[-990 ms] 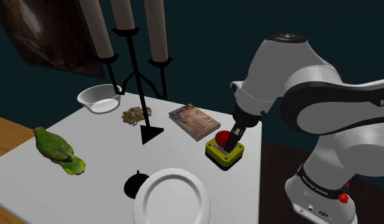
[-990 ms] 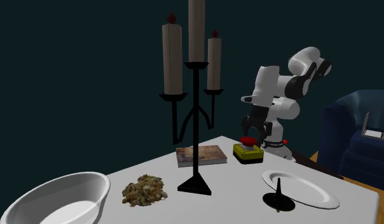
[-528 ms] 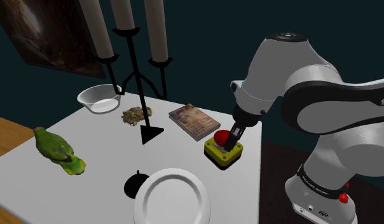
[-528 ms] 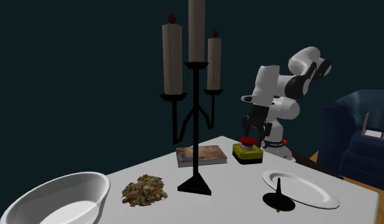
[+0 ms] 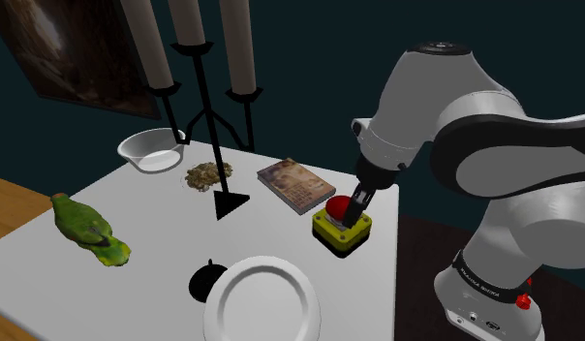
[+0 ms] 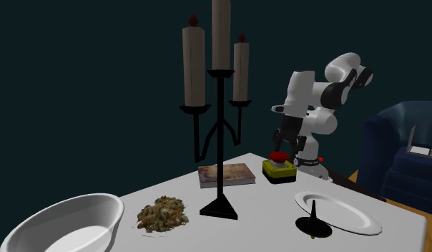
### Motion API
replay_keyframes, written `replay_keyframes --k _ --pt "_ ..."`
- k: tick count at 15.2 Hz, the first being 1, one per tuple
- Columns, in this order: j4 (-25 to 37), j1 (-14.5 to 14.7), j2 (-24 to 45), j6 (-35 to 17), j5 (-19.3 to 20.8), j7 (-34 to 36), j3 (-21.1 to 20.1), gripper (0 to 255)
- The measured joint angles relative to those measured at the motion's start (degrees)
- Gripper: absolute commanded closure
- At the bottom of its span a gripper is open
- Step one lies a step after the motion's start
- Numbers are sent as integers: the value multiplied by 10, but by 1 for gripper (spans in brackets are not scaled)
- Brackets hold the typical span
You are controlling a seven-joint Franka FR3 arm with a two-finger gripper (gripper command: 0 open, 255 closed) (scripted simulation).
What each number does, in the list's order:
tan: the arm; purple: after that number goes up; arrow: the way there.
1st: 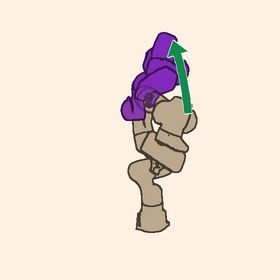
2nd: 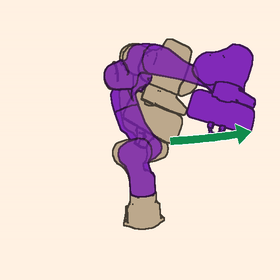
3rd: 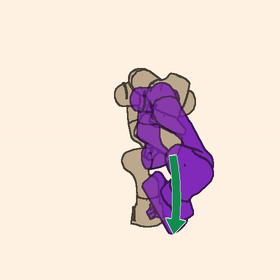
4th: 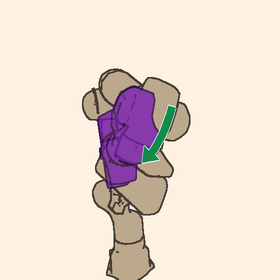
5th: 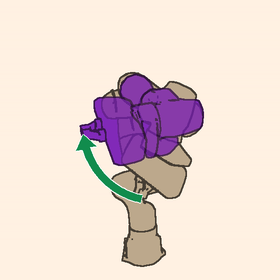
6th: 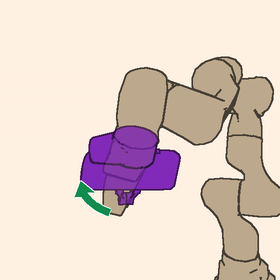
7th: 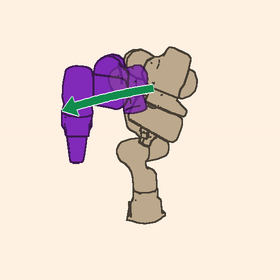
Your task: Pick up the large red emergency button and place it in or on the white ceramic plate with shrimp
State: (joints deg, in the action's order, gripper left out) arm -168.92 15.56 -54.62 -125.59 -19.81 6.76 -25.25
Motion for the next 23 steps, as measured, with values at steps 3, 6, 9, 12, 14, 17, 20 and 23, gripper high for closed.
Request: replay_keyframes --k 3,6,9,12,14,17,20,23 --pt "17 -5 -10 28 9 -1 9 255" --pt "34 -8 -22 56 17 -2 17 255" --pt "53 -12 -30 83 26 -3 27 255" --pt "74 -17 -34 106 33 -4 34 255" --pt "87 -18 -36 122 37 -3 37 255" --pt "110 -23 -38 147 45 -4 46 255" --pt "144 -37 -3 144 52 -8 47 255" --pt "183 -61 71 108 61 -12 38 255"
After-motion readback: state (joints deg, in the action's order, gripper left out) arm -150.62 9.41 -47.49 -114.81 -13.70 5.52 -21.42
